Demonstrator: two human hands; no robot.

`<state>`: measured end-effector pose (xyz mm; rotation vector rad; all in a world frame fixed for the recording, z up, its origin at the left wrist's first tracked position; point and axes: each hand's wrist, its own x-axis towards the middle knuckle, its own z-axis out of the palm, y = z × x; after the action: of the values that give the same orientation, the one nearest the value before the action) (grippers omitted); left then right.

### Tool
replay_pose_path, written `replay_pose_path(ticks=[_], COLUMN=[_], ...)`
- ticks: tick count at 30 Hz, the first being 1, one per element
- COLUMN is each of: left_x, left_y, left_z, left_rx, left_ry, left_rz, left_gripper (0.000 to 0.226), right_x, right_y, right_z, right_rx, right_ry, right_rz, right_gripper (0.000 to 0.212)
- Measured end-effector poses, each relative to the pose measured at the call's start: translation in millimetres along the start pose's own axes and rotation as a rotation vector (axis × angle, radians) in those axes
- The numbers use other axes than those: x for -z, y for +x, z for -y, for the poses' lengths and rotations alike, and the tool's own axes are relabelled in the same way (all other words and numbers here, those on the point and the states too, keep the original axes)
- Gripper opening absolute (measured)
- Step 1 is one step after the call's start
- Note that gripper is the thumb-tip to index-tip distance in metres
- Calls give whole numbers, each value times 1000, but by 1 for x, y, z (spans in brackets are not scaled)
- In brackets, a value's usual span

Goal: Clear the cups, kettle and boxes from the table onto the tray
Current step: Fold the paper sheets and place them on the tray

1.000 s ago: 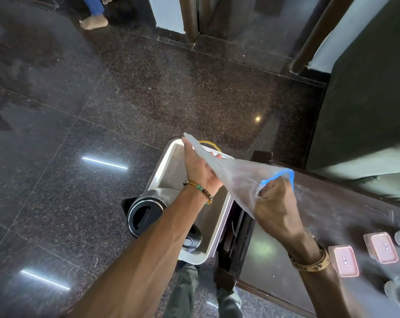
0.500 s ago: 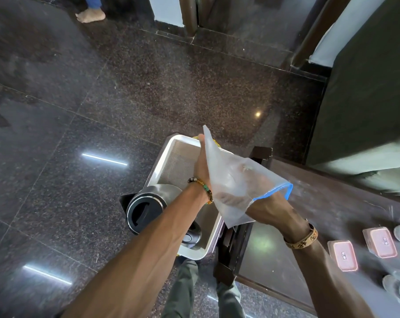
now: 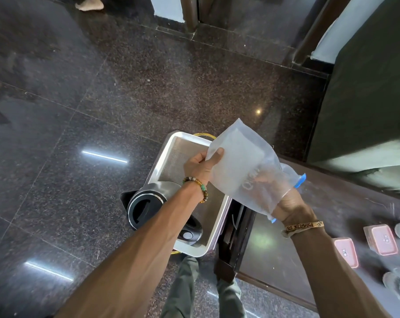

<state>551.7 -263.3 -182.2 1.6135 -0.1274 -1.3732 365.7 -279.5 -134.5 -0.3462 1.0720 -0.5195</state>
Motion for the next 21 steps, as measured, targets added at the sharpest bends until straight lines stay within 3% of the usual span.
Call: replay_pose_path(ticks=[1, 3, 5, 10, 12, 14, 15, 16, 19, 20, 21], left_x=[1, 3, 4, 3, 3, 4, 5, 7, 12, 13, 15], left_y=[-1, -3, -4, -6, -5, -3, 0, 4, 10, 12, 13], left_z=[-2, -6, -9, -5, -6, -12, -14, -16, -19, -19, -20], left_rx=[5, 26, 49, 26, 20, 8, -6, -26, -93, -105, -114], left_ry=[-10, -37, -55, 14, 52, 89, 131, 188, 268, 262, 247], left_rz=[13, 75, 153, 263, 270, 247, 236, 226, 204, 174, 134], left_gripper=[39, 42, 39, 56, 61, 63, 60, 54, 31, 27, 23], right_x=[0, -4, -9, -16, -21, -20, -20, -23, -34, -34, -24], right_y=[0, 2, 4, -1, -1, 7, 11, 11, 0, 8, 14], right_z=[-1, 0, 1, -2, 0, -1, -1, 1, 4, 0, -3], right_rx=[23, 69, -31, -61, -136, -72, -64, -88, 154, 161, 14], right_ry=[53, 195, 303, 264, 249, 114, 73, 102, -115, -134, -49], right_rz=[24, 111, 116, 304, 255, 156, 98, 144, 14, 99, 173], right_gripper=[36, 24, 18, 45, 44, 29, 21, 24, 45, 36, 23])
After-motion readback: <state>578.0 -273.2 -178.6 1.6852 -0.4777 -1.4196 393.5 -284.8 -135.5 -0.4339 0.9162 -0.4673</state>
